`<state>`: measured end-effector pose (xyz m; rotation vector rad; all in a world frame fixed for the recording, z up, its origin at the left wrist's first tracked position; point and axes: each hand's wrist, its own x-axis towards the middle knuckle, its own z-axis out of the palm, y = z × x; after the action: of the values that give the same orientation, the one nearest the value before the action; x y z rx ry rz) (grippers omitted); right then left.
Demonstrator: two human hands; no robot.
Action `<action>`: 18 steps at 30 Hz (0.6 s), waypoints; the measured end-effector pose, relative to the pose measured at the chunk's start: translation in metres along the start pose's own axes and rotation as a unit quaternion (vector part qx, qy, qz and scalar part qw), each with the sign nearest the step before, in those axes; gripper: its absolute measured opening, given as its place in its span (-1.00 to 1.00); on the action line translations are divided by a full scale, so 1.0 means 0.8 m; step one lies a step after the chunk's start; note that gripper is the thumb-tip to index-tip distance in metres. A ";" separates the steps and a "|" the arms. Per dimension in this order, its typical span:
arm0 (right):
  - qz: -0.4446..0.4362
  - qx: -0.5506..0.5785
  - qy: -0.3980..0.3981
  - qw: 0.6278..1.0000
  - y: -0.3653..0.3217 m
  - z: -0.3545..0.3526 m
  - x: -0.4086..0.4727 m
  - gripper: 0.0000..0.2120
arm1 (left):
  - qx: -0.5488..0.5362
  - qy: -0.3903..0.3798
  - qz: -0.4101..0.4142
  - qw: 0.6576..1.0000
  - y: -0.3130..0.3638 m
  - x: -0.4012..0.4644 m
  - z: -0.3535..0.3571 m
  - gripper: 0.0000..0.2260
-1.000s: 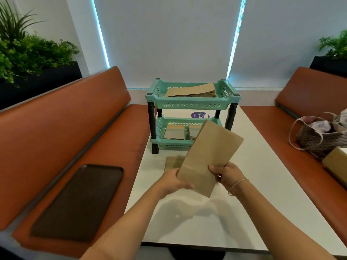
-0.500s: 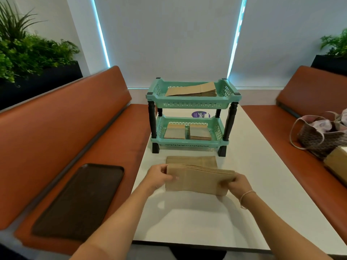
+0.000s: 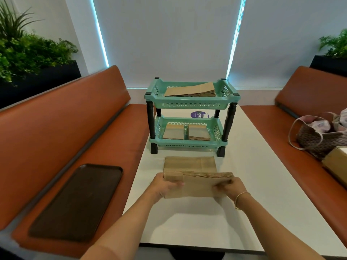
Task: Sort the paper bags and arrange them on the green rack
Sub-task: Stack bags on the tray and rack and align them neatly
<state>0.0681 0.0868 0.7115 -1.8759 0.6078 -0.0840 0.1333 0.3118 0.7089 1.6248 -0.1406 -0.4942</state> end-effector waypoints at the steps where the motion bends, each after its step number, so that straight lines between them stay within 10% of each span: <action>1: -0.002 -0.002 -0.005 1.000 -0.004 -0.003 0.000 -0.87 | 0.000 -0.002 0.007 1.000 0.005 0.001 -0.001 -0.74; 10: -0.047 0.303 -0.053 0.950 -0.089 -0.023 0.012 -0.60 | -0.250 0.079 0.117 0.958 0.117 0.013 0.010 -0.81; 18: -0.119 0.342 -0.129 0.923 -0.187 0.016 0.016 -0.77 | -0.352 0.064 0.113 0.927 0.194 0.035 0.067 -0.68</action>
<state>0.1389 0.1311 0.8374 -1.2377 0.1276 -0.1792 0.1682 0.2327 0.8513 0.9130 -0.0415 -0.2151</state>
